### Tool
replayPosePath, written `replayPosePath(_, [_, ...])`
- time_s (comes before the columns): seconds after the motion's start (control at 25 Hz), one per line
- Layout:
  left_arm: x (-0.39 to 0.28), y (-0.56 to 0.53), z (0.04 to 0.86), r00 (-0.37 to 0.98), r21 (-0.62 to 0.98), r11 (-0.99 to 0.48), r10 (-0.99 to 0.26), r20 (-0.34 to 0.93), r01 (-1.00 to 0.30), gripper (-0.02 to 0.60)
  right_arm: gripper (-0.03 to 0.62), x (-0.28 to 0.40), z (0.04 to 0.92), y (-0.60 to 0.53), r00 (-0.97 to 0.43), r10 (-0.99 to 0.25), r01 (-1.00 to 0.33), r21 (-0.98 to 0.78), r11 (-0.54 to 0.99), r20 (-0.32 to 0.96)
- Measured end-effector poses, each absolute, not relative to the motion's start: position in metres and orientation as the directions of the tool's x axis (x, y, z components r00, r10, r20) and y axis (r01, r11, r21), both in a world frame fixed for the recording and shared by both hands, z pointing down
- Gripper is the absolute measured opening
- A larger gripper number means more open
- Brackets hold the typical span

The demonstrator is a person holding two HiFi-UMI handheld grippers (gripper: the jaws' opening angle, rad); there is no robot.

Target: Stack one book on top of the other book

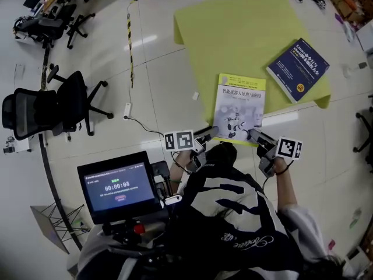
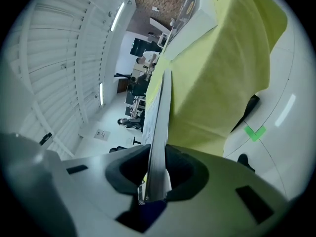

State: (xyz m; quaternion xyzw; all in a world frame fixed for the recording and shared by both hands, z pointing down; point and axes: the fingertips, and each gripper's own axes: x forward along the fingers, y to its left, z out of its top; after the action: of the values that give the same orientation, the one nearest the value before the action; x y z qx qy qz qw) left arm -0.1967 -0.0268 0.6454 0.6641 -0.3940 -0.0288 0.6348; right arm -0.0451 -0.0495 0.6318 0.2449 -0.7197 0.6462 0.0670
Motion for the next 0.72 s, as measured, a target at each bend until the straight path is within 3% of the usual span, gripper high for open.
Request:
replayPosePath(0.16, [-0.190,-0.025,0.647,0.690,0.862,0.116,-0.552,0.468,-0.493,0.169,0.089,-0.026,0.629,-0.024,-0.880,-0.238,-0.437,-0.897,0.069,0.411])
replayPosePath(0.44, [-0.132,-0.005,0.654,0.793,0.875,0.024,-0.411,0.450,-0.484,0.169,0.087,-0.002,0.626,0.013,-0.872,-0.229,-0.462,-0.882,0.095,0.432])
replayPosePath(0.72, [-0.121,-0.007,0.634,0.725,0.736,-0.158,-0.394,0.565,-0.658,0.166,0.089,0.001,0.601,0.024,-0.836,-0.262,-0.538,-0.812,0.225,0.482])
